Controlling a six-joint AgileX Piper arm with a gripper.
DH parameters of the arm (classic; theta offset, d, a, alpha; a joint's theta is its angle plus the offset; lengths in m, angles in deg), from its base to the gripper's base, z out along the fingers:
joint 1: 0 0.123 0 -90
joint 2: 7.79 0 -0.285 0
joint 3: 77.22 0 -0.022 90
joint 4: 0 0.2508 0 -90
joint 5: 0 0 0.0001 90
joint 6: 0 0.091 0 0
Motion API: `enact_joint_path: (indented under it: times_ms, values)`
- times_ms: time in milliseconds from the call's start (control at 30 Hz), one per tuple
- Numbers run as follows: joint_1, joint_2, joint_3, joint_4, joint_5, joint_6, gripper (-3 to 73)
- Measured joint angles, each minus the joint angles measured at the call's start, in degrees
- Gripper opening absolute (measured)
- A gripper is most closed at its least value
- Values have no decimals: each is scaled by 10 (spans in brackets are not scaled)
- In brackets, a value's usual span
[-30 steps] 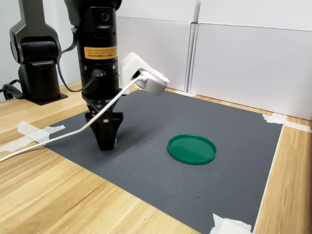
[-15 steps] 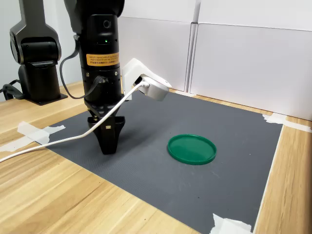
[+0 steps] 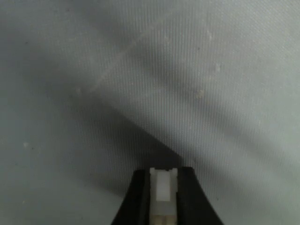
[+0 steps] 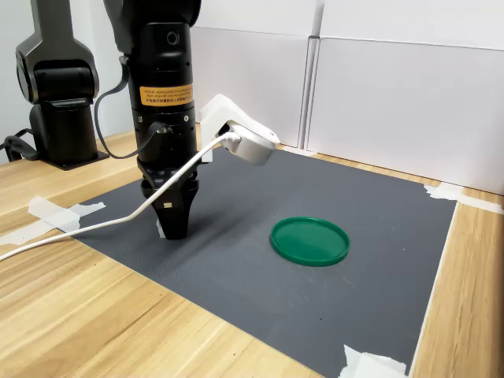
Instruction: Grasp a white terminal and put it in the green lid.
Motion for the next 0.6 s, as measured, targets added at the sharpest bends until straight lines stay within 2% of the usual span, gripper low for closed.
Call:
enact_joint_path:
  times_ms: [233, 467, 600]
  values:
    - [0, -33, -18, 18, 27, 3, 92]
    - [0, -34, -141, 103, 143, 7, 92]
    - [0, -34, -211, 137, 170, 17, 92]
